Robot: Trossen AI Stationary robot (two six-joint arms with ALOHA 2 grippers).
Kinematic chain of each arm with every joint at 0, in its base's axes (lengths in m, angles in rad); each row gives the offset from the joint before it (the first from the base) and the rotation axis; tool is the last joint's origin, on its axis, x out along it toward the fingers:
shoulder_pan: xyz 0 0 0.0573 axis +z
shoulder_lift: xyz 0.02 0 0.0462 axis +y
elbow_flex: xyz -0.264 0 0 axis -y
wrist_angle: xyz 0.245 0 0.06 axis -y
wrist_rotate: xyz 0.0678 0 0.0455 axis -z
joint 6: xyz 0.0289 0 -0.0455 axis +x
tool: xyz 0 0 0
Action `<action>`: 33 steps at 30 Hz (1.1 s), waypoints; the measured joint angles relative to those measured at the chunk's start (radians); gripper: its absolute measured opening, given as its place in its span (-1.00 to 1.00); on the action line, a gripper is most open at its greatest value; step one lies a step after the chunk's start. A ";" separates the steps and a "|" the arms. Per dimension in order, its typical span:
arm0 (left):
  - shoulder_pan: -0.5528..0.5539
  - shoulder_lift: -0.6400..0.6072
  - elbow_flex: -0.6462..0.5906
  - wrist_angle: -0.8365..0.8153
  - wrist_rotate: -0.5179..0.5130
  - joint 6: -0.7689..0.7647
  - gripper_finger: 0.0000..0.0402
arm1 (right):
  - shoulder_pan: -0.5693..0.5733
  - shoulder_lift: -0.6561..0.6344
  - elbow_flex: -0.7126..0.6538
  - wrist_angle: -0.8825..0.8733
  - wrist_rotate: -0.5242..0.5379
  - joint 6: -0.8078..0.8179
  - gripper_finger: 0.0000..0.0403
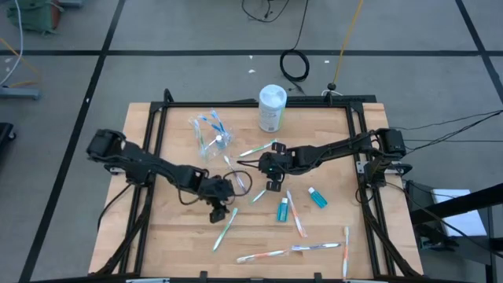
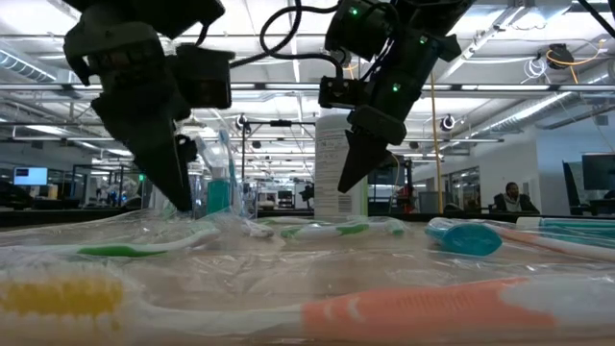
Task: Pick & Place toothbrushing station
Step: Put the green toothbrush into the left of the transparent organizer
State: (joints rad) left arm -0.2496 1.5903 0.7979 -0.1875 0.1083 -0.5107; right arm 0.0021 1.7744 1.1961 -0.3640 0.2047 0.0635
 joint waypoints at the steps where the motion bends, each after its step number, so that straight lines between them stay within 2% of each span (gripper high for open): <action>1: -0.005 0.012 0.000 0.010 0.000 -0.026 0.22 | 0.000 0.000 0.000 0.001 0.000 0.000 -0.55; 10: -0.057 0.112 0.000 0.123 -0.042 -0.166 0.22 | 0.000 0.000 0.000 0.053 0.000 0.012 -0.55; 13: -0.072 0.140 0.003 0.152 -0.079 -0.213 0.22 | 0.002 0.000 0.001 0.083 0.000 0.074 -0.55; 16: -0.088 0.165 0.004 0.167 -0.121 -0.192 0.22 | 0.009 0.000 0.001 0.105 0.000 0.130 -0.55; 21: -0.114 0.171 0.002 0.164 -0.171 -0.107 0.21 | 0.028 0.000 0.001 0.103 0.000 0.134 -0.55; 33: -0.112 0.162 0.000 0.151 -0.169 -0.097 -0.39 | 0.039 0.000 0.001 0.106 0.000 0.079 -0.55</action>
State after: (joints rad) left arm -0.3620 1.7527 0.7975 -0.0360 -0.0606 -0.6075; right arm 0.0414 1.7744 1.1969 -0.2584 0.2047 0.1425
